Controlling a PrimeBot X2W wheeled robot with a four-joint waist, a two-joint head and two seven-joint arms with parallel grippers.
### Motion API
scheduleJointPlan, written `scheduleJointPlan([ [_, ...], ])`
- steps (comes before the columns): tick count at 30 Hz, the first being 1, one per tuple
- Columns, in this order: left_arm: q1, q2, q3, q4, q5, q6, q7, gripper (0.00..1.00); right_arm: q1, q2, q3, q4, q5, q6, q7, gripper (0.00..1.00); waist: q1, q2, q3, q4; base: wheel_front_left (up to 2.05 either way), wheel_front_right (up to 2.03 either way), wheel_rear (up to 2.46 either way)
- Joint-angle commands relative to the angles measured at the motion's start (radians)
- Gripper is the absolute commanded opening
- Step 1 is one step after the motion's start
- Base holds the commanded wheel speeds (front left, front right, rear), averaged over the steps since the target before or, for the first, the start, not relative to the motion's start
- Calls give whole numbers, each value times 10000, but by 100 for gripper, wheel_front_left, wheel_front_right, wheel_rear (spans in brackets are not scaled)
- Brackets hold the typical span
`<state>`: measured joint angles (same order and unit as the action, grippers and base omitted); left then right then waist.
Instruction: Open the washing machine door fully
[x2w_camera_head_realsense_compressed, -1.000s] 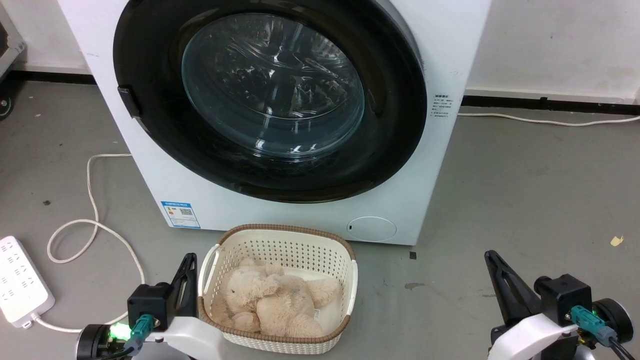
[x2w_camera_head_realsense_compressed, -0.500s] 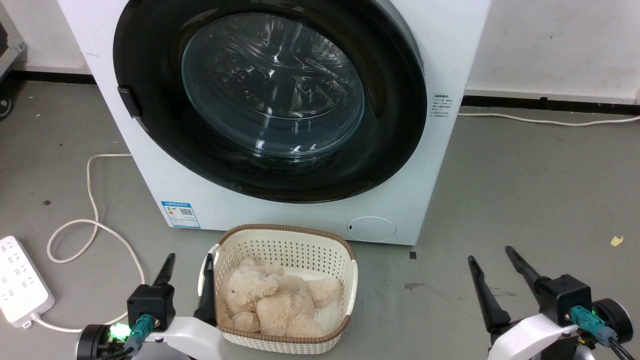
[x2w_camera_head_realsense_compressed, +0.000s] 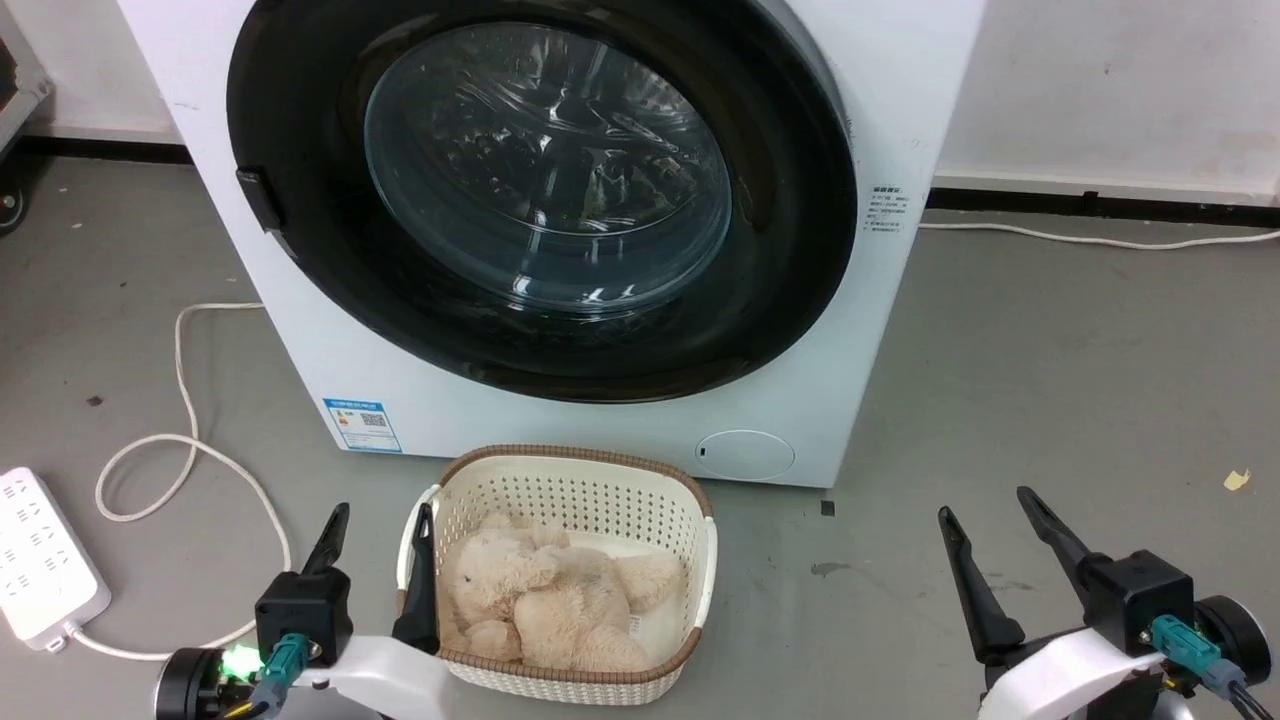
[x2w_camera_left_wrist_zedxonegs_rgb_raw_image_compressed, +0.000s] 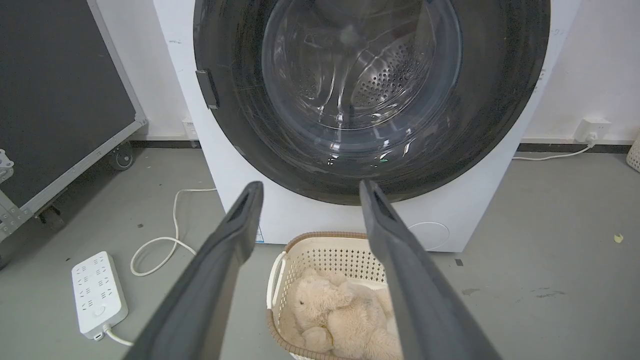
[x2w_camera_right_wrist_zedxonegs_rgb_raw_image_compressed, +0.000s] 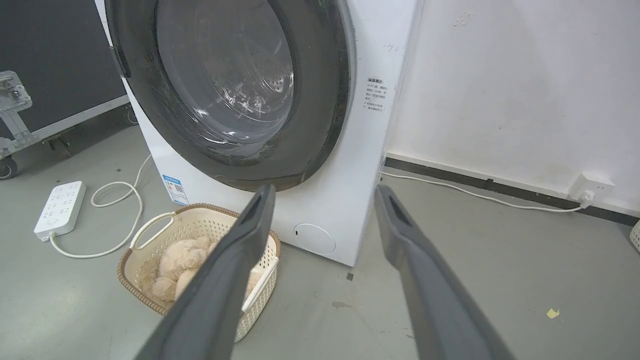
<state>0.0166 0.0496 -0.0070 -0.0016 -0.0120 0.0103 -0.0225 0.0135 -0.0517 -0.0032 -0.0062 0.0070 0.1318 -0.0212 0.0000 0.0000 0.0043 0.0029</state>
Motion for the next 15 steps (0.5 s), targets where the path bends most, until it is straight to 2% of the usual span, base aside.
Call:
scheduleJointPlan([
  [1,78,3,-7,-26,-51,55,-118,100,52,4,-22,-49,41,-1,-132,100,0,0,25,11,0,0,0],
  [15,-108,3,-74,-157,-142,72,-411,100,-500,-243,2,-80,221,-3,-374,100,0,0,559,205,0,0,0],
])
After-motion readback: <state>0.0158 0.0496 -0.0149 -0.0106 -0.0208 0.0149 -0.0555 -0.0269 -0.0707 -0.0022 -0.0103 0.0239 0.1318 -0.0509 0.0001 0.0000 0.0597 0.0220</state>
